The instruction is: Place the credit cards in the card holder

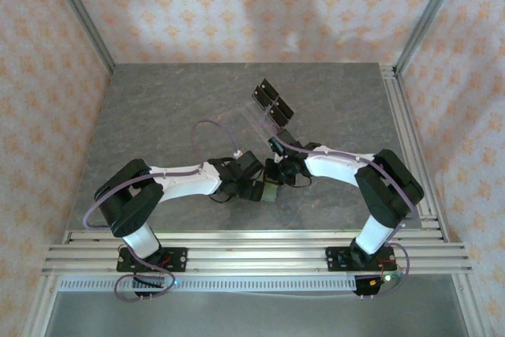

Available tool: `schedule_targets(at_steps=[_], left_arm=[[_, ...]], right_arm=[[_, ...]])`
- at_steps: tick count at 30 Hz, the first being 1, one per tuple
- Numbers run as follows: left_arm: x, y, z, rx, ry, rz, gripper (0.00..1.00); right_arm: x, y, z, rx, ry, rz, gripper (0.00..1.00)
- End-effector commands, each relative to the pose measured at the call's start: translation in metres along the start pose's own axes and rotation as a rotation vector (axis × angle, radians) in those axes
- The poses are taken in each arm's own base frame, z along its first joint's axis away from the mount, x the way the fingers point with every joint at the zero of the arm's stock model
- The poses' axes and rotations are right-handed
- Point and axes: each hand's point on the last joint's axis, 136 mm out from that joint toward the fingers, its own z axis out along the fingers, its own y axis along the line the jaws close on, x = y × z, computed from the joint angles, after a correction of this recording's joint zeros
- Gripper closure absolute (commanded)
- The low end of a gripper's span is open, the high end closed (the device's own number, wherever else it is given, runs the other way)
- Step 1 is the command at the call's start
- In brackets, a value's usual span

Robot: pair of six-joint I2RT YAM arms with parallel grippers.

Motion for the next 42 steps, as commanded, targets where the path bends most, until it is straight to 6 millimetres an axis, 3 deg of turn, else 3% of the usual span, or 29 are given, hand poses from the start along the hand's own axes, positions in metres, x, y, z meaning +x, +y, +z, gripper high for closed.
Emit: schedule_targets(at_steps=[1,16,26,30,36,42], left_arm=[[0.013,-0.006,0.011,0.011,0.035,0.016,0.00],[0.013,-0.005,0.008,0.007,0.033,0.014,0.00],[0.014,-0.004,0.006,0.012,0.032,0.011,0.00],[0.018,-0.003,0.007,0.016,0.039,0.011,0.00],[0.016,-0.007,0.006,0.031,0.033,0.012,0.00],[0.012,-0.011,0.003,0.042,0.029,0.007,0.00]], right_arm=[[0.013,-0.049,0.011,0.141,0.016,0.058,1.00],[0.038,-0.110,0.023,0.260,0.029,0.160,1.00],[0.054,-0.127,0.037,0.279,0.066,0.203,1.00],[0.040,-0.094,0.031,0.156,0.054,0.190,1.00],[0.001,-0.031,-0.001,0.024,0.004,0.099,1.00],[-0.017,0.000,-0.022,-0.030,-0.021,0.052,1.00]])
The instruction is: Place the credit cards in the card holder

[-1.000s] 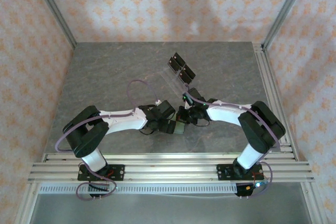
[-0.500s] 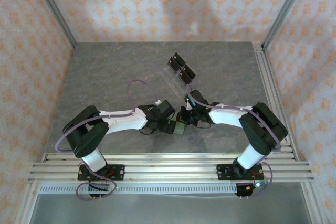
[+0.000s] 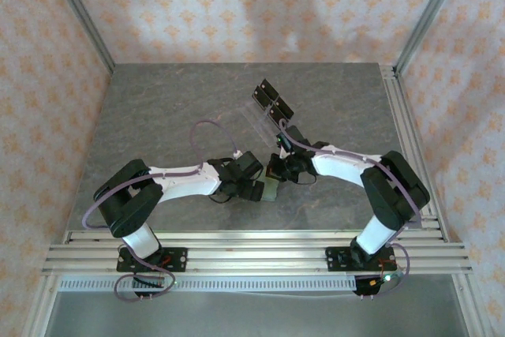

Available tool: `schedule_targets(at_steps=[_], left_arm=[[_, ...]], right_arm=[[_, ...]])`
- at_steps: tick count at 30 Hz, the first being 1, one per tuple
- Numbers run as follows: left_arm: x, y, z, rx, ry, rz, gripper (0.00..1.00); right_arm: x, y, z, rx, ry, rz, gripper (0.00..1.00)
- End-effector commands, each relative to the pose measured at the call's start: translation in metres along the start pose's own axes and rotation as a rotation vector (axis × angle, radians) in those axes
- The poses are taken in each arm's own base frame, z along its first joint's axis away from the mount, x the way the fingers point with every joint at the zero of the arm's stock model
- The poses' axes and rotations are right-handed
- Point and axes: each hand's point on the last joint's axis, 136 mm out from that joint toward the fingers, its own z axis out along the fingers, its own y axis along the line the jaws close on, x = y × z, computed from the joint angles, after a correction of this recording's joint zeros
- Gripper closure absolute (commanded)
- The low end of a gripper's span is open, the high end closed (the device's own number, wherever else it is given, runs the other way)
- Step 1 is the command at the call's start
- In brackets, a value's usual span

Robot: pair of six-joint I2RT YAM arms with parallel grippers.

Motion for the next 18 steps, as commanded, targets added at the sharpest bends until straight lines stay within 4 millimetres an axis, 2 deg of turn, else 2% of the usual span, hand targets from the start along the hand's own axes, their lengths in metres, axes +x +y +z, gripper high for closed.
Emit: schedule_targets(at_steps=[1,5,18], left_arm=[[0.012,-0.011,0.003,0.037,0.033,0.009,0.00],[0.012,-0.012,0.005,0.041,0.035,0.006,0.00],[0.014,-0.013,0.010,0.039,0.045,0.006,0.00]], right_arm=[[-0.006,0.000,-0.010,0.043,-0.011,-0.019,1.00],[-0.006,0.004,-0.014,0.030,-0.012,-0.022,1.00],[0.011,-0.005,-0.006,0.033,0.037,-0.016,1.00]])
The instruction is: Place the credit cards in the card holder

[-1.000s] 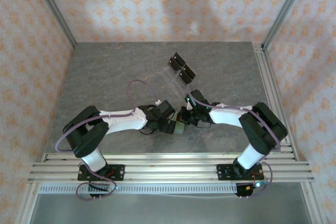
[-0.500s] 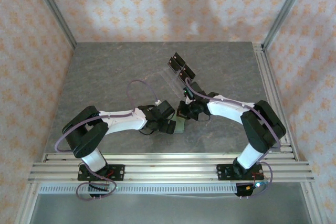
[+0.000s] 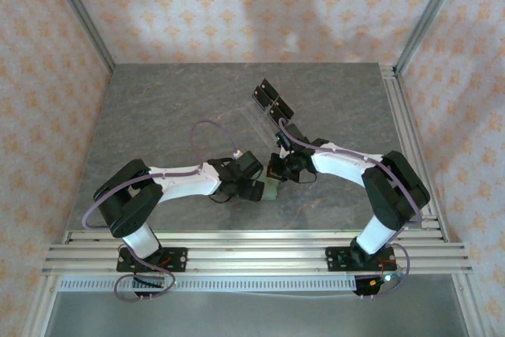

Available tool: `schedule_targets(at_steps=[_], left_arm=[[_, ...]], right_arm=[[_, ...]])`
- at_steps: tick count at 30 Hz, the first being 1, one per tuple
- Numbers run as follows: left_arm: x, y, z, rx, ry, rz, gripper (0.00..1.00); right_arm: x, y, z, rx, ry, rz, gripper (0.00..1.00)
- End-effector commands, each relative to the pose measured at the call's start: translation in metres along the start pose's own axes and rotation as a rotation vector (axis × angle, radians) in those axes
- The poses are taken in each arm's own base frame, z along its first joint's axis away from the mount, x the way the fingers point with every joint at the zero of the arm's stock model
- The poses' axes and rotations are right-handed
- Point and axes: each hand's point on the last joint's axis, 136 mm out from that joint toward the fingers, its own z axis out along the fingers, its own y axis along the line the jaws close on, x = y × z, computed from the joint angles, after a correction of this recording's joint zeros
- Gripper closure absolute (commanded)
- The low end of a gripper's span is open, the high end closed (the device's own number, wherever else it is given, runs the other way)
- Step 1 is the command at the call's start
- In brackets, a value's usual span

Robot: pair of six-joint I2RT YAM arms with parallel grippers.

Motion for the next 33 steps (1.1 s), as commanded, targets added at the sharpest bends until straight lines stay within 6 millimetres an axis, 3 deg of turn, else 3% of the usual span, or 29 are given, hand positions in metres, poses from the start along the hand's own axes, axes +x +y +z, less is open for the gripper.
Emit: schedule_targets(at_steps=[1,21,33], left_arm=[[0.015,-0.012,0.011,0.037,0.048,0.009,0.00],[0.017,-0.012,0.013,0.038,0.054,0.008,0.00],[0.020,-0.010,0.013,0.038,0.056,0.009,0.00]], right_arm=[[0.008,-0.002,-0.002,0.002,0.014,-0.016,1.00],[0.008,0.005,0.012,-0.001,0.032,-0.025,1.00],[0.008,-0.022,0.024,0.071,0.029,0.003,1.00]])
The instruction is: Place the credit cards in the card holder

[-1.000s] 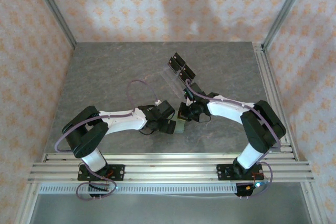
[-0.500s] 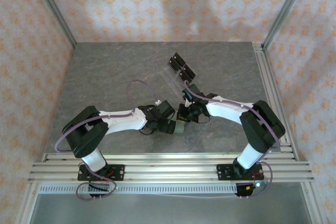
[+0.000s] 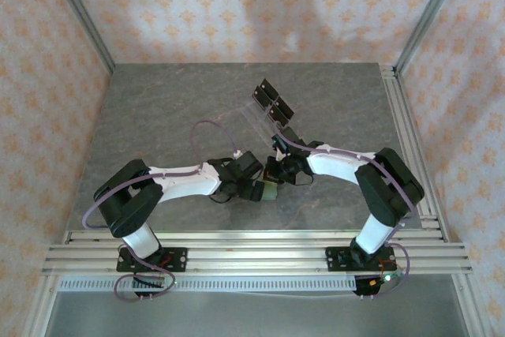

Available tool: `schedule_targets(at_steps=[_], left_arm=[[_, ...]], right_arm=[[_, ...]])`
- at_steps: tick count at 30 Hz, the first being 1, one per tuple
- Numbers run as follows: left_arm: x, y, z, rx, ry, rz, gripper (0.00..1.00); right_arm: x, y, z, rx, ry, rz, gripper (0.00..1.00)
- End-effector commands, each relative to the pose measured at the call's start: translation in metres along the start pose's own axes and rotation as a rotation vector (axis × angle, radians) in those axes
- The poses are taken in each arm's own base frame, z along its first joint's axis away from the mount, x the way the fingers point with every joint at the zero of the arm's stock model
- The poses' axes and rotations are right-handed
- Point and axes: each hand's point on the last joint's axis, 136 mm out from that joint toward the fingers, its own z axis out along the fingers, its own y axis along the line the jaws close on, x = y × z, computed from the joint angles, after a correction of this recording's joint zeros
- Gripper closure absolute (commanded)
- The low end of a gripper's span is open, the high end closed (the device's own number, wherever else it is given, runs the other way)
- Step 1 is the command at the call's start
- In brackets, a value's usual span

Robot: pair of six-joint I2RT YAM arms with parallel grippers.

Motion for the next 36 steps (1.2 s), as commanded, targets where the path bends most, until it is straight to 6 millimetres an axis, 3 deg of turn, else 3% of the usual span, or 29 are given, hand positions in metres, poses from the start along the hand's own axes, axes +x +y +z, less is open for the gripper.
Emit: schedule_targets(at_steps=[1,15,18,23,25,29,36], left_arm=[[0.020,-0.010,0.013,0.037,0.058,0.010,0.00],[0.021,-0.010,0.015,0.035,0.062,0.008,0.00],[0.021,-0.010,0.015,0.033,0.064,0.008,0.00],[0.021,-0.009,0.013,0.031,0.062,0.011,0.00],[0.020,-0.010,0.013,0.031,0.062,0.012,0.00],[0.019,-0.010,0.012,0.032,0.060,0.010,0.00],[0.019,-0.010,0.014,0.030,0.062,0.008,0.00]], right_arm=[[0.003,-0.029,0.009,0.088,0.001,0.028,1.00],[0.010,-0.045,0.007,0.107,0.002,0.051,1.00],[0.015,-0.060,0.012,0.141,0.004,0.073,1.00],[0.031,-0.104,0.030,0.239,0.031,0.136,1.00],[0.035,-0.110,0.035,0.234,0.045,0.156,1.00],[0.026,-0.084,0.030,0.137,0.026,0.149,1.00],[-0.004,-0.018,-0.007,-0.015,-0.027,0.059,1.00]])
